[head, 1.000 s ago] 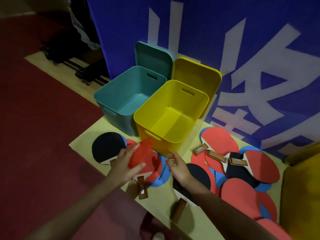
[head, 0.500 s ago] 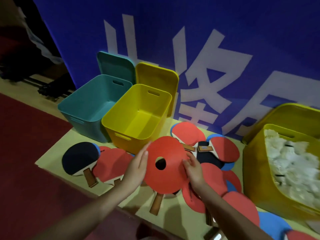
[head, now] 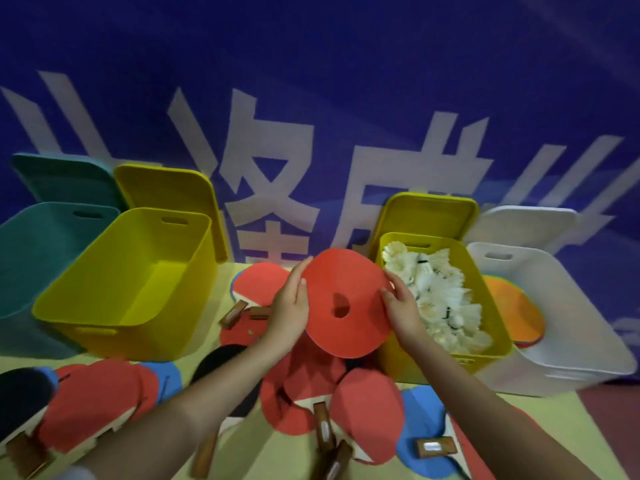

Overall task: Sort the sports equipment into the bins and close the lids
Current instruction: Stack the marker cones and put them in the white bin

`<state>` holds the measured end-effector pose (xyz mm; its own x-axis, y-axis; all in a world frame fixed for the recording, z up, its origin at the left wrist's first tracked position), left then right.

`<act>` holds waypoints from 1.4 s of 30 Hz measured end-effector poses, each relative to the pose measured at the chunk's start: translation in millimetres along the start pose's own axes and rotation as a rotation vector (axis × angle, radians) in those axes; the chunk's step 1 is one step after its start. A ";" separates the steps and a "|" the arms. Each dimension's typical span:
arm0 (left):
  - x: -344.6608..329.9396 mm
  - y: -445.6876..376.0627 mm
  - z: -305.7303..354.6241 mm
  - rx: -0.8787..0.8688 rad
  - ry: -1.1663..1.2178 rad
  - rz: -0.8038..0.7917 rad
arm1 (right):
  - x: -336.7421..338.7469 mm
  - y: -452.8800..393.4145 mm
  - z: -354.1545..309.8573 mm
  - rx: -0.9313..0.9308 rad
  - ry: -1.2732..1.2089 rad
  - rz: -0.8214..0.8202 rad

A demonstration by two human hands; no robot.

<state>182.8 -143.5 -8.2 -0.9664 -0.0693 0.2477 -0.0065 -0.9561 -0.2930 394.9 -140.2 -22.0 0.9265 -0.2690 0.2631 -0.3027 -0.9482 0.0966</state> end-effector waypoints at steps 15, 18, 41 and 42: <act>-212.7 -23.6 3.4 0.046 -0.407 -0.111 | 295.4 -76.8 56.9 -0.104 -0.097 0.539; -223.0 -18.3 -8.7 0.131 -0.399 -0.043 | 332.5 -84.1 81.0 -0.201 -0.047 0.606; -219.9 -18.7 -27.5 0.276 -0.340 0.122 | 322.8 -143.0 182.5 -0.395 0.718 0.232; -220.5 -19.0 -24.1 0.270 -0.331 0.120 | 321.6 -143.4 177.3 -0.340 0.717 0.234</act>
<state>389.8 -103.2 -79.5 -0.8218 -0.2293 0.5216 0.2101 -0.9729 -0.0966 775.9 -120.8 -121.4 0.4986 -0.1710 0.8498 -0.6277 -0.7473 0.2179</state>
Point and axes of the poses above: each hand's wrist, its own y-axis away from the middle knuckle, its own x-axis out of the back of the hand, z = x × y, the point moved 3 cm from there along -y, towards the middle knuckle, and after that the axes turned 5 degrees about -x, right-handed, at the moved point
